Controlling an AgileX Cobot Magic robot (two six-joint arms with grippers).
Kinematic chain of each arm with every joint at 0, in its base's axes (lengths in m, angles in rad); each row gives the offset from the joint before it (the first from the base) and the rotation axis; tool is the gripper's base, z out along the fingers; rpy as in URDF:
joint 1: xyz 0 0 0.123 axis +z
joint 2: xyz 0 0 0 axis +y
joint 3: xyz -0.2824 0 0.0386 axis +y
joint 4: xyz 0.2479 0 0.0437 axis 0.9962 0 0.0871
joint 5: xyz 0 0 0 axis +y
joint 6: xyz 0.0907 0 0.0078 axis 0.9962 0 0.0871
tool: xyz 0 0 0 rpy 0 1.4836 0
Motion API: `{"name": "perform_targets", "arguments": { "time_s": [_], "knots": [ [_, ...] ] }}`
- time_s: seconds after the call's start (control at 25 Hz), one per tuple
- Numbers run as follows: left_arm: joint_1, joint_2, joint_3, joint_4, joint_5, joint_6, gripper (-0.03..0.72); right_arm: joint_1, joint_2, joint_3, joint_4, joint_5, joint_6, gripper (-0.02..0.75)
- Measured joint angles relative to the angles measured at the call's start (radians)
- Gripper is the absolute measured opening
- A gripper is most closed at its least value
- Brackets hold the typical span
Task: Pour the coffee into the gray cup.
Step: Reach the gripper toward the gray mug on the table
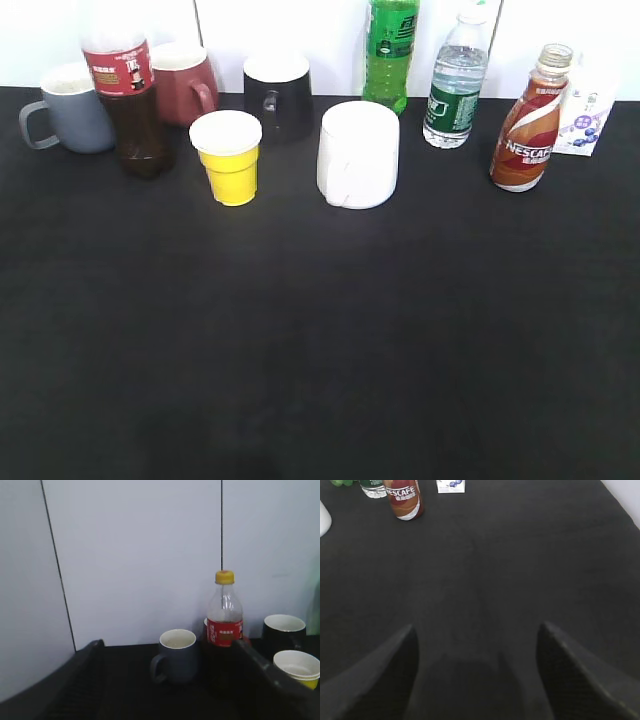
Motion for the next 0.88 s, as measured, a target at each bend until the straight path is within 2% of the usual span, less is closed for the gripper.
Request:
{"name": "perform_targets", "arguments": {
  "time_s": [0.2,0.44,0.56,0.68,0.88],
  "knots": [
    [0.000,0.416,0.033,0.007,-0.386,0.000,0.526,0.000,0.000,0.000,0.000,0.000,0.000,0.571],
    [0.000,0.913,0.034,0.006,-0.808,0.000,0.522,0.000,0.000,0.000,0.000,0.000,0.000,0.571],
    [0.006,1.139,0.030,-0.041,-0.993,0.000,0.505,0.000,0.000,0.000,0.000,0.000,0.000,0.571],
    [0.039,1.348,-0.039,-0.042,-1.093,0.000,0.503,0.000,0.000,0.000,0.000,0.000,0.000,0.571],
    [0.113,1.617,-0.249,-0.039,-1.153,0.000,0.471,0.000,0.000,0.000,0.000,0.000,0.000,0.571]
  ]
}}
